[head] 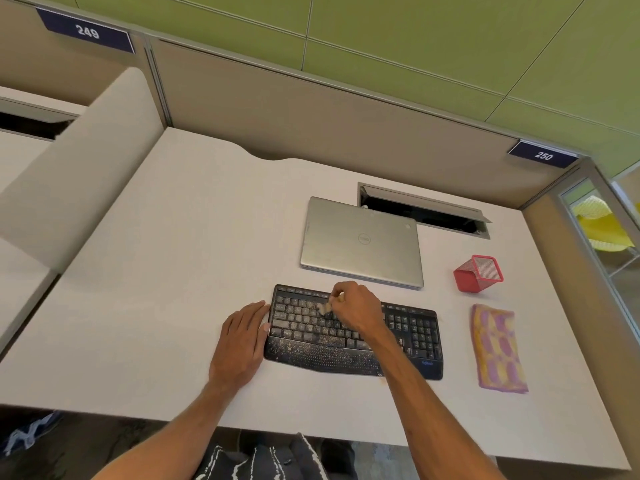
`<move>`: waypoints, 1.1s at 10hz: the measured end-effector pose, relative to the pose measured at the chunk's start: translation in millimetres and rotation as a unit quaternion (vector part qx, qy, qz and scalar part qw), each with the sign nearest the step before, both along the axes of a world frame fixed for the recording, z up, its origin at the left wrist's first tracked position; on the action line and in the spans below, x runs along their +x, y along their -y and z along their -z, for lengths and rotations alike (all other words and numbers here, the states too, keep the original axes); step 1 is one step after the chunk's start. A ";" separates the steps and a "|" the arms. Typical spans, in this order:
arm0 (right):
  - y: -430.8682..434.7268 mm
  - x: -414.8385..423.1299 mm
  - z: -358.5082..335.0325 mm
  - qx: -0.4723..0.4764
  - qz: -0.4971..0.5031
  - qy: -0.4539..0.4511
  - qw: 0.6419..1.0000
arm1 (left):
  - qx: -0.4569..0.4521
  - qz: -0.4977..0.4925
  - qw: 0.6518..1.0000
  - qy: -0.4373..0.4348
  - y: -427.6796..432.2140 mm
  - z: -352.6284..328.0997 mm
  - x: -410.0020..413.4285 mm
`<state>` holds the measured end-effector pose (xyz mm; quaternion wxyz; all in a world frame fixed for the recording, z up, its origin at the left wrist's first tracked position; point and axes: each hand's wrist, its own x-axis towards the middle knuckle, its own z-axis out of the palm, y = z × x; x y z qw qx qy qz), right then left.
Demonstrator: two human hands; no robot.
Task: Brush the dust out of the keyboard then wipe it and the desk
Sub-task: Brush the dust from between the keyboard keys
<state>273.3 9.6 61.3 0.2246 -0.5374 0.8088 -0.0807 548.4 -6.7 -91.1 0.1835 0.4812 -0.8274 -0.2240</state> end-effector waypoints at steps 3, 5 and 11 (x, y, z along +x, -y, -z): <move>1.9 -1.9 0.4 0.017 0.003 0.008 1.000 | -0.002 0.000 1.000 0.003 0.0 -1.3 -0.2; 2.9 -5.6 -5.8 -0.038 0.042 -0.011 0.998 | -0.006 0.001 1.000 0.003 -0.3 -2.3 0.5; 12.5 -0.8 1.1 -0.005 -0.214 -0.077 0.974 | -0.010 0.003 1.000 0.006 -0.6 -2.2 1.0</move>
